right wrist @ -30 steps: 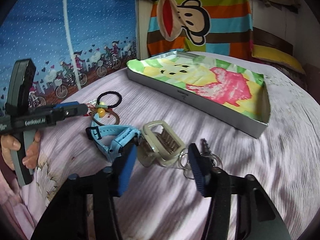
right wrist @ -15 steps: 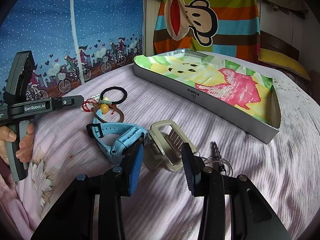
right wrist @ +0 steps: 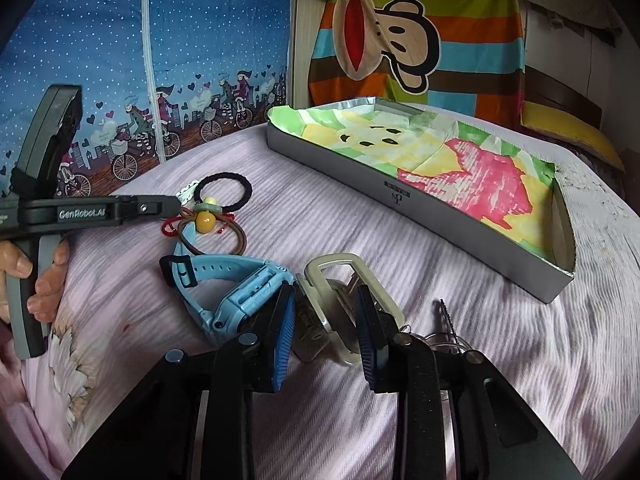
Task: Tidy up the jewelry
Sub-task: 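Close the right tool on the beige watch case while the left tool grasps the silver clip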
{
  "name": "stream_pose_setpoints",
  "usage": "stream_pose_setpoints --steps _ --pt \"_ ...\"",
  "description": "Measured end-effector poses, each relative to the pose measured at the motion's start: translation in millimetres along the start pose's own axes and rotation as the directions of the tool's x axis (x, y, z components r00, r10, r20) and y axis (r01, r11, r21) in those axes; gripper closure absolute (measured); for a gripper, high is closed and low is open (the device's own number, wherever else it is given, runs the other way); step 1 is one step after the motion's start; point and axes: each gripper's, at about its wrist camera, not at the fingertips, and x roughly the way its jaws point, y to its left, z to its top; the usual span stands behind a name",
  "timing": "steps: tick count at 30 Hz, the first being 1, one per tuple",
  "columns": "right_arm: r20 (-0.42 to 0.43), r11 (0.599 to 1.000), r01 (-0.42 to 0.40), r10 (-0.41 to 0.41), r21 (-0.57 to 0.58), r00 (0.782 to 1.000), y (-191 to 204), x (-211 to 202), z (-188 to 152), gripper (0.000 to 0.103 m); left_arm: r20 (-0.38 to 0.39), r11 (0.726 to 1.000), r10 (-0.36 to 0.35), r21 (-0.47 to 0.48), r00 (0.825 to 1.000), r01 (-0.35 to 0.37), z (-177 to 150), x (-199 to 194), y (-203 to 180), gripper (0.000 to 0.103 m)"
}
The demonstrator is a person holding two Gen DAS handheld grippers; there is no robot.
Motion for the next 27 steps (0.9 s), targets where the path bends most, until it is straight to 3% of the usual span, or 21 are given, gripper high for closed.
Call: stream_pose_setpoints --steps 4,8,21,27 --pt "0.001 1.000 -0.001 0.001 0.005 1.000 1 1 0 0.079 -0.015 1.000 -0.001 0.014 1.000 0.001 0 5 -1 0.091" --pt "0.000 1.000 -0.002 0.002 0.011 1.000 0 1 0 0.086 -0.007 0.999 -0.012 0.045 1.000 0.013 -3 2 -5 0.091" --pt "0.041 0.999 0.025 -0.026 0.024 0.999 1 -9 -2 0.087 0.070 0.981 -0.013 0.192 0.997 -0.001 -20 -19 -36 0.091" --pt "0.078 0.999 0.031 -0.034 0.031 0.996 1 -17 1 0.087 0.127 0.973 -0.066 0.230 0.990 0.036 -27 -37 -51 0.091"
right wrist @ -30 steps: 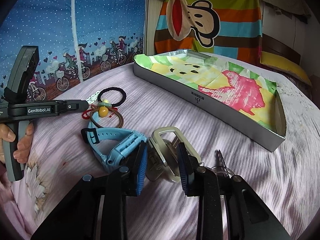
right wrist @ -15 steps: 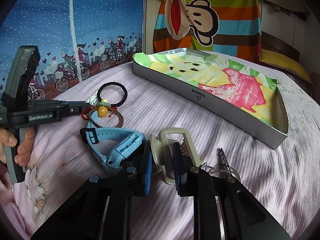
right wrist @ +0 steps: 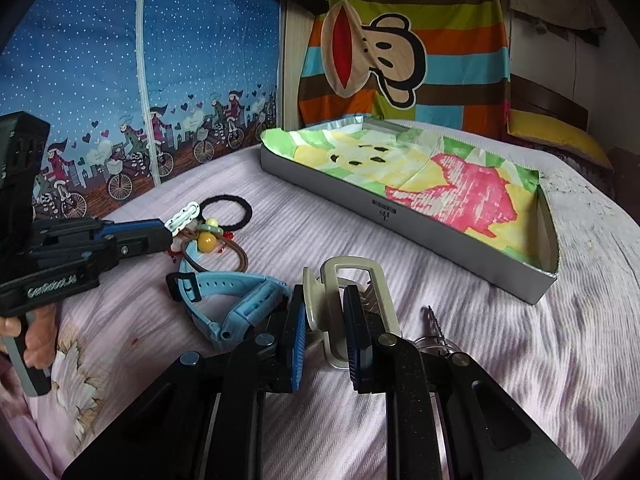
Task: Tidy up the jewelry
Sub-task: 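Close the right tool on the beige watch case while the left tool grasps the silver clip, then carry both held items over the tray and open both tools to drop them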
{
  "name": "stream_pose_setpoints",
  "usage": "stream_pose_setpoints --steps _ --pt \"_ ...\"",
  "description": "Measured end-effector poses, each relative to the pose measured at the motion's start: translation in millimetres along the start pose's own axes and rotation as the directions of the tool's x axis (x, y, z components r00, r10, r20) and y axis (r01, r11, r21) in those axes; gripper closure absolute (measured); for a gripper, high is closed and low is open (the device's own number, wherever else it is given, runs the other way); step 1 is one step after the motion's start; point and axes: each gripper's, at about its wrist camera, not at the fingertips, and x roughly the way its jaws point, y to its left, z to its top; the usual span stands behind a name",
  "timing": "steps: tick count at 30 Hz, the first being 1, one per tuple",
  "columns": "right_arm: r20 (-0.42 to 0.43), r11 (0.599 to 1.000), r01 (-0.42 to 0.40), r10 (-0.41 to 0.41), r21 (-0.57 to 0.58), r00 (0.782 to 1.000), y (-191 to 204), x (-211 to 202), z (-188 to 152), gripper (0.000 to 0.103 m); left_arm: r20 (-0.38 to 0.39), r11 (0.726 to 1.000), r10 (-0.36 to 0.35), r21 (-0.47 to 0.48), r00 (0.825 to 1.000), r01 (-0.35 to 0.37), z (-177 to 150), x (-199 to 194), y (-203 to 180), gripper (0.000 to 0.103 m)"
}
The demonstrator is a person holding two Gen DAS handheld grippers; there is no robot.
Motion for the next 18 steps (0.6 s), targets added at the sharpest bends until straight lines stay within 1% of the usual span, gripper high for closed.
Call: stream_pose_setpoints --steps 5,9,13,14,18 --pt "0.064 1.000 -0.001 0.001 0.009 0.998 -3 -13 9 0.087 0.049 0.999 -0.043 0.028 0.998 0.041 5 -11 -18 0.091" --pt "0.129 0.999 -0.006 0.001 0.037 0.992 -14 -22 21 0.087 0.077 0.997 -0.067 0.042 0.995 0.064 20 -13 -27 0.091" --pt "0.178 0.997 0.012 -0.026 0.079 0.984 -35 -19 37 0.087 0.068 0.995 -0.082 0.062 0.994 0.078 50 0 -33 0.091" --pt "0.188 0.996 0.026 -0.042 0.086 0.981 -40 -15 42 0.087 0.065 0.994 -0.088 0.065 0.994 0.084 63 5 -33 0.091" --pt "0.198 0.989 0.053 -0.081 0.142 0.977 -61 7 62 0.087 0.040 0.995 -0.078 0.064 0.996 0.075 98 32 -30 0.091"
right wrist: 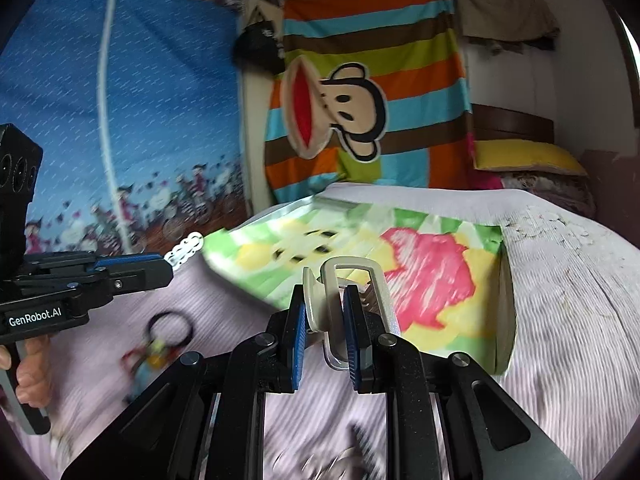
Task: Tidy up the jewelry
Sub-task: 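Carry both held items over the tray and open both tools to drop them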
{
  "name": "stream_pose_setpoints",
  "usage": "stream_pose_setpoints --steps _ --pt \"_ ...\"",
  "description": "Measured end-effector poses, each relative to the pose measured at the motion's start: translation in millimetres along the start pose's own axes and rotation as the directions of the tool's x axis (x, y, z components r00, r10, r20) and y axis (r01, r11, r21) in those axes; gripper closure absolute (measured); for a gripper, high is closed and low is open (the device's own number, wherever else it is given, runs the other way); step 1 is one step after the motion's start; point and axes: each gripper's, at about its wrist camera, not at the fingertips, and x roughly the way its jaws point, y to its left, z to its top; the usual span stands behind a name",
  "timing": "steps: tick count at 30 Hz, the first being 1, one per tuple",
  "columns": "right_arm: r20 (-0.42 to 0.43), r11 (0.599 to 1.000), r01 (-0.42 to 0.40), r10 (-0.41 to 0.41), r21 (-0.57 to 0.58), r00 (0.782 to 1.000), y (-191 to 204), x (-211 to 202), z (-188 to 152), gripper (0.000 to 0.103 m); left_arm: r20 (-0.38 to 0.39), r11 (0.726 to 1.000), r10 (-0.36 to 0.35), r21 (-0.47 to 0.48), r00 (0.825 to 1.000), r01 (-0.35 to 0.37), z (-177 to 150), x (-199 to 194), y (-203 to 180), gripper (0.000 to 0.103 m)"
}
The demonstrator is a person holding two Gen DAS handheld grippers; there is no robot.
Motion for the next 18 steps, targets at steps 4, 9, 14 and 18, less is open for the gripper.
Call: stream_pose_setpoints --steps 4,9,14,18 --pt "-0.039 0.997 0.011 -0.008 0.078 0.999 -17 35 8 0.087 -0.061 0.999 0.032 -0.011 0.998 -0.033 23 40 18 0.091" --pt "-0.089 0.988 -0.009 0.023 0.153 0.996 -28 71 6 0.087 -0.125 0.996 0.071 -0.051 0.990 -0.078 36 83 46 0.091" --pt "-0.132 0.988 -0.013 0.034 0.156 0.991 -21 91 -4 0.087 -0.185 0.992 0.097 -0.060 0.978 -0.110 33 108 62 0.091" --pt "-0.161 0.988 -0.008 0.033 0.153 0.986 -18 97 -8 0.087 -0.233 0.992 0.098 -0.055 0.967 -0.114 27 117 62 0.091"
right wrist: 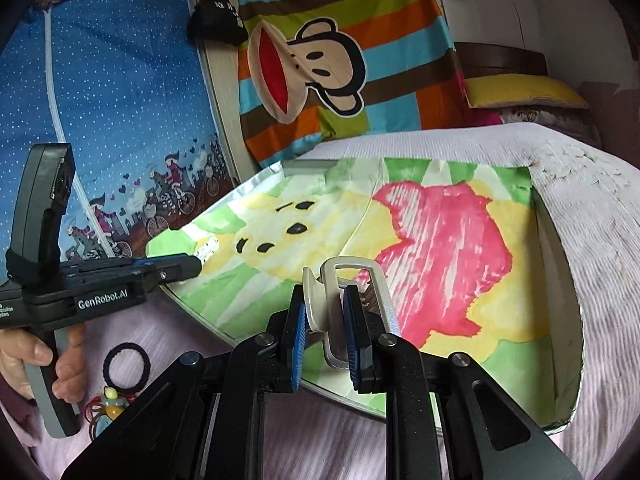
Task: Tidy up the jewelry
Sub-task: 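Carry both held items over the tray and open both tools to drop them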
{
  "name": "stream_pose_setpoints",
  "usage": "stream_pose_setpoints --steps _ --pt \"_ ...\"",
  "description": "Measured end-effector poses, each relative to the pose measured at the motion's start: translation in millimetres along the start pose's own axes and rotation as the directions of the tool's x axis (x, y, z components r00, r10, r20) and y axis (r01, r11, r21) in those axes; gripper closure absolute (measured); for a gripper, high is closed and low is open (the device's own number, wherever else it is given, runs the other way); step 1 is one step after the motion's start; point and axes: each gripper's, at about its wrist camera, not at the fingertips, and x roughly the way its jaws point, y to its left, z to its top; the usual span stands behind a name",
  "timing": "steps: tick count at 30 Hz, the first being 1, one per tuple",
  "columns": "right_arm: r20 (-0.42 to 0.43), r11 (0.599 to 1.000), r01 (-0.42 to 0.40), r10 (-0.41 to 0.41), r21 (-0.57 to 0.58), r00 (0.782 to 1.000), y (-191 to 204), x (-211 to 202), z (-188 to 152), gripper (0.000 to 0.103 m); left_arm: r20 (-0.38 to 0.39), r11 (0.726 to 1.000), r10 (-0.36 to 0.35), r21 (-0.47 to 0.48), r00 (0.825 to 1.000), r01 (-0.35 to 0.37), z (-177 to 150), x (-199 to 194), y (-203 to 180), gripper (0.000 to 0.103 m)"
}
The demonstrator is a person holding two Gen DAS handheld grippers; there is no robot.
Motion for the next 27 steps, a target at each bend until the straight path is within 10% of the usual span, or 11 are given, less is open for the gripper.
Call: stream_pose_setpoints --steps 8,14,19,27 --pt "0.001 1.000 0.002 -0.002 -0.021 1.000 4 -11 -3 0.086 -0.005 0.998 -0.051 -0.034 0.999 0.050 -10 -9 0 0.091" --pt "0.073 0.999 0.025 -0.023 -0.022 0.997 5 -44 -7 0.065 0.074 0.997 -0.041 -0.059 0.996 0.045 -23 -38 1 0.083" --pt "0.134 0.998 0.053 -0.048 -0.034 0.990 10 -76 -14 0.052 0.201 0.998 0.010 -0.055 0.980 0.001 -43 -74 -3 0.030" --pt "0.183 0.997 0.082 -0.078 -0.013 0.980 17 -124 -29 0.019 0.308 0.999 0.018 -0.038 0.951 -0.007 -76 -123 -11 0.017"
